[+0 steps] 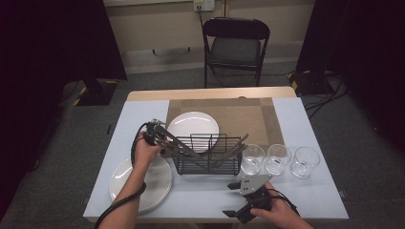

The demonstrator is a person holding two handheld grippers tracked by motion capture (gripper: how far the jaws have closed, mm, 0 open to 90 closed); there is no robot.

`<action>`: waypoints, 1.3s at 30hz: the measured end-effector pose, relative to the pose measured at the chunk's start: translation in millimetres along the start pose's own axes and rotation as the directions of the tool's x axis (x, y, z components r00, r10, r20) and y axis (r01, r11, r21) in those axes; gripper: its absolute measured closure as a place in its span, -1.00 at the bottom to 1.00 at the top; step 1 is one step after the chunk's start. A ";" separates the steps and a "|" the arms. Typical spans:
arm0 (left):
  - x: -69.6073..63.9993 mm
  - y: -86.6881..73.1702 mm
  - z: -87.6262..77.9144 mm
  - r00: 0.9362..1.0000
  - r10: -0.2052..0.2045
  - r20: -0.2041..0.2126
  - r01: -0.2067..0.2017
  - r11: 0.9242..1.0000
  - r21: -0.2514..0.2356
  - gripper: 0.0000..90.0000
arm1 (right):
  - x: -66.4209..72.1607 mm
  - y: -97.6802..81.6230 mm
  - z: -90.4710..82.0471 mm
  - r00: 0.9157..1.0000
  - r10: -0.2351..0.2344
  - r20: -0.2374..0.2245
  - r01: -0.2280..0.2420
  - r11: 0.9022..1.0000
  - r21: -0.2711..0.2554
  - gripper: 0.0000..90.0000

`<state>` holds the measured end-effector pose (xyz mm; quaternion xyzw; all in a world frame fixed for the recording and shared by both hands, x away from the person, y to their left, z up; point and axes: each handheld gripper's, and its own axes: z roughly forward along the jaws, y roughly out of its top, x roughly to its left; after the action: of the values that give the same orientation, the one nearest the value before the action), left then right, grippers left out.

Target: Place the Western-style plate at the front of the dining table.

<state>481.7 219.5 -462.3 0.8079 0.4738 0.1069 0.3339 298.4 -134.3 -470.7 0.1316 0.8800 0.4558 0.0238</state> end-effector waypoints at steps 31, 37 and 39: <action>-9.8 -5.3 0.4 1.000 0.006 0.007 -0.006 1.000 -0.015 -0.60 | 2.4 0.6 1.1 1.000 0.002 -0.003 -0.002 1.000 0.002 -0.70; -9.7 -6.5 -0.5 1.000 0.004 0.007 -0.004 1.000 -0.021 -0.59 | 3.3 0.2 1.7 1.000 -0.002 -0.006 0.002 1.000 0.008 -0.70; -9.3 -7.0 -1.1 1.000 0.007 0.012 -0.007 1.000 -0.021 -0.59 | 3.1 0.5 1.7 1.000 0.000 -0.005 0.000 1.000 0.005 -0.70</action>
<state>471.4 214.5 -464.7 0.8066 0.4678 0.1080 0.3448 295.8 -131.9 -471.0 0.1307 0.8812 0.4539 0.0213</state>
